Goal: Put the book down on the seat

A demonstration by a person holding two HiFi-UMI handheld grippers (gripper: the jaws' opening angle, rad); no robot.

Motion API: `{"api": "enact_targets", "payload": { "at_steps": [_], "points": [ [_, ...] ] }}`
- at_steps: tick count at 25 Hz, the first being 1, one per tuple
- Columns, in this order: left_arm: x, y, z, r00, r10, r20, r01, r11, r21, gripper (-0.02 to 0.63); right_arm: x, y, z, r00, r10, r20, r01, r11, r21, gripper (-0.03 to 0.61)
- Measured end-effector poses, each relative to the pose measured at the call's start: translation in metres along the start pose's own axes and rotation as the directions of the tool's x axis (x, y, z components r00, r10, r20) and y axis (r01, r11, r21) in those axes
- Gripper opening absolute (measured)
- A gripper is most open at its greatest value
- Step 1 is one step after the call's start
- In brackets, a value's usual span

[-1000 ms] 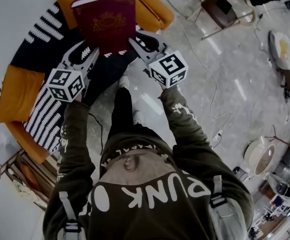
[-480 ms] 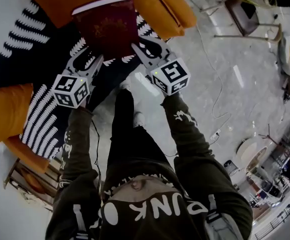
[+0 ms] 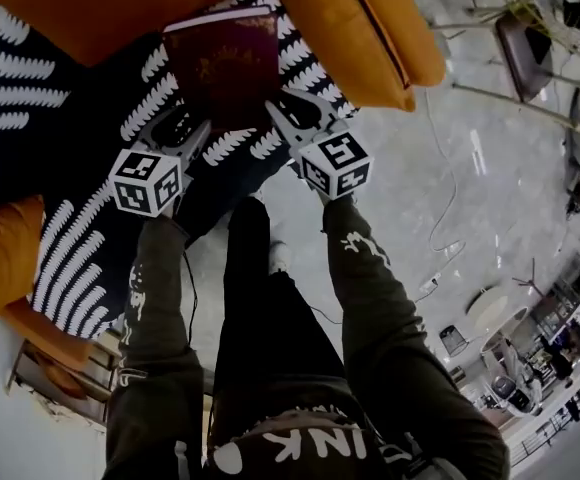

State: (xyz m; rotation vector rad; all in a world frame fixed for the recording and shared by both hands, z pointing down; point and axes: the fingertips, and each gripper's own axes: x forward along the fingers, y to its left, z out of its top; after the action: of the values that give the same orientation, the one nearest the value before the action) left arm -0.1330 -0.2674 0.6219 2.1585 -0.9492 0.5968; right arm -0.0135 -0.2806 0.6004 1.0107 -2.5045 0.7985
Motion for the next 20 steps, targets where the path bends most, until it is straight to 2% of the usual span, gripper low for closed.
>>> {"api": "enact_targets", "payload": {
  "at_steps": [5,9,12,16,20],
  "points": [
    [0.018,0.017,-0.017,0.999,0.012,-0.037,-0.013,1.0,-0.024,0.198,0.021,-0.012,-0.017,0.999,0.0,-0.034,0.001,1.0,0.017,0.08],
    [0.027,0.044,-0.052,0.997,0.026,-0.072,-0.029,0.999,-0.035,0.198,0.053,-0.009,-0.049,0.998,0.012,-0.067,-0.011,1.0,0.016,0.081],
    [0.054,0.042,-0.058,0.994,0.012,-0.106,-0.015,1.0,-0.021,0.205,0.054,-0.033,-0.061,0.997,0.008,-0.075,-0.007,1.0,0.013,0.081],
    [0.067,0.04,-0.042,0.996,-0.02,-0.091,0.015,0.999,-0.048,0.212,0.056,-0.053,-0.053,0.997,-0.007,-0.071,0.008,1.0,0.02,0.086],
    [0.066,0.047,-0.028,0.998,-0.053,-0.013,0.052,0.994,-0.096,0.211,0.059,-0.058,-0.044,0.998,0.014,-0.06,-0.012,0.999,0.042,0.1]
  ]
}}
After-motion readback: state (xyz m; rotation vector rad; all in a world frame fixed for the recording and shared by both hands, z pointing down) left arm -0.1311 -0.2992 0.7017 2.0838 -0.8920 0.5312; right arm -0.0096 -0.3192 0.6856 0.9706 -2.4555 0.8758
